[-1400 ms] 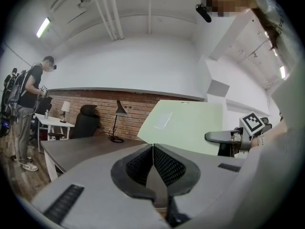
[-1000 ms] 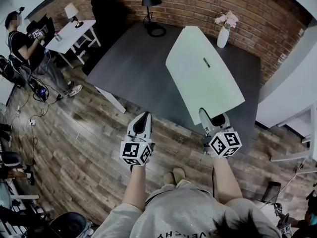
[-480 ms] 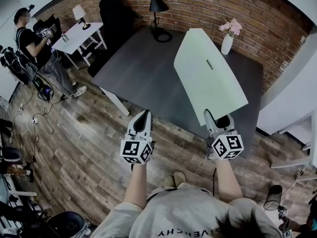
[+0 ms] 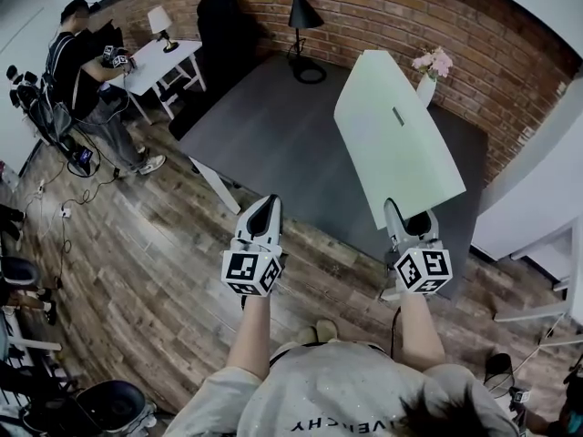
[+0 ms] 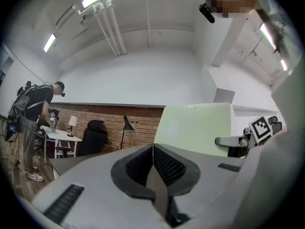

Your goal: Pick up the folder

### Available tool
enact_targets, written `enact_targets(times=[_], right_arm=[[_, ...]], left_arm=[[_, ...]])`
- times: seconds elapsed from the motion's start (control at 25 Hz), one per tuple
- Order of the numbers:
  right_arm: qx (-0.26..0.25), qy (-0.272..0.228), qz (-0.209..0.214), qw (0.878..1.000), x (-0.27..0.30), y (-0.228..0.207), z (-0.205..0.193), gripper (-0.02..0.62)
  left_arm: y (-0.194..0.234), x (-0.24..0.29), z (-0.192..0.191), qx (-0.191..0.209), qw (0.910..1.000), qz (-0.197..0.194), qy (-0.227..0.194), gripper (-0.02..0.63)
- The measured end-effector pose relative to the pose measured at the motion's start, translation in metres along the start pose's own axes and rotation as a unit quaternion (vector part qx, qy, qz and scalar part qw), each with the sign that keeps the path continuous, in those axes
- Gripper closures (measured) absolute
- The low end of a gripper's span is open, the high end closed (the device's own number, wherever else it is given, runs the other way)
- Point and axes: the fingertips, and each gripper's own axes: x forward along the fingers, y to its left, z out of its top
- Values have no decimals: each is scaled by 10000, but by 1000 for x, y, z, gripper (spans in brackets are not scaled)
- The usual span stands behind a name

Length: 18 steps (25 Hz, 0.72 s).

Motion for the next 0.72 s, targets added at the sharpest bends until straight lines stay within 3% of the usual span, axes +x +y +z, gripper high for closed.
enact_targets(times=[0.72], right_arm=[[34, -165, -132, 9998, -7, 6, 7, 321]], left_arm=[[7, -16, 3, -61, 9998, 143, -83, 603]])
